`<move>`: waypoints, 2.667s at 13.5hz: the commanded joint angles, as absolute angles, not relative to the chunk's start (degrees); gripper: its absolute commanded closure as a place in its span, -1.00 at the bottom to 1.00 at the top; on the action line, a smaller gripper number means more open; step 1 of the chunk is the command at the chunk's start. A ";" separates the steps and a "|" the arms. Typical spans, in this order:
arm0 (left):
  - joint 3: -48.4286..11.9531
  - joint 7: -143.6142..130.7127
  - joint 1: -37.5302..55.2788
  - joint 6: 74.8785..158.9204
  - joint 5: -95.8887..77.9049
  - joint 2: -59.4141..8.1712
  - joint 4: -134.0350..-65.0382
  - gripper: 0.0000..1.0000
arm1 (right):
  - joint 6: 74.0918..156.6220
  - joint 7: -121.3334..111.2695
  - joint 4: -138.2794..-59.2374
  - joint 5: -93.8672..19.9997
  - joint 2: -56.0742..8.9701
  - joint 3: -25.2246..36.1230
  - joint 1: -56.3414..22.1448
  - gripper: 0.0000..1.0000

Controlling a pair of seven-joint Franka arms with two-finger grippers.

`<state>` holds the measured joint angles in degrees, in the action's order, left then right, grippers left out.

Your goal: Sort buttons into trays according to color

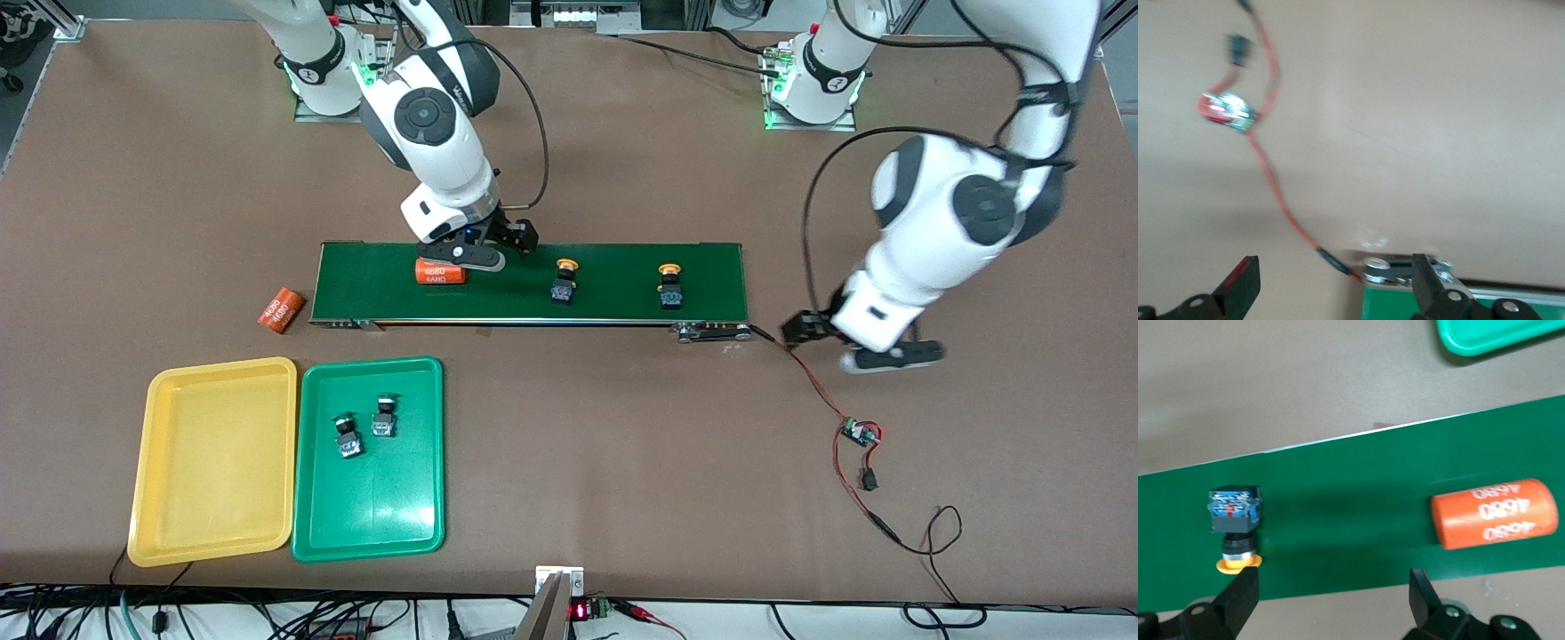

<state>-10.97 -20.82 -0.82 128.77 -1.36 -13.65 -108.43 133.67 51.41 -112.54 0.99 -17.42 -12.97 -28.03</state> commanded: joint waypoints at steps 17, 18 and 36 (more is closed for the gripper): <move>-5.71 -5.98 -6.32 95.01 2.81 -7.12 -84.20 -1.00 | 131.92 53.96 -106.97 11.60 -24.79 -12.30 -30.32 -1.00; -5.71 -5.89 -6.59 94.84 1.68 -7.12 -84.20 -1.00 | 131.92 54.05 -106.70 11.60 -24.79 -12.30 -30.32 -1.00; -5.80 -3.34 -5.98 89.39 0.62 -6.50 -82.44 -1.00 | 130.97 46.87 -105.65 12.04 -24.62 -12.13 -25.15 0.95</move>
<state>-5.78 -5.51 -5.83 90.70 1.41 -7.30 -82.56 134.21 50.04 -105.87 11.33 -27.52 -11.73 -27.48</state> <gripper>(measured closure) 0.000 0.564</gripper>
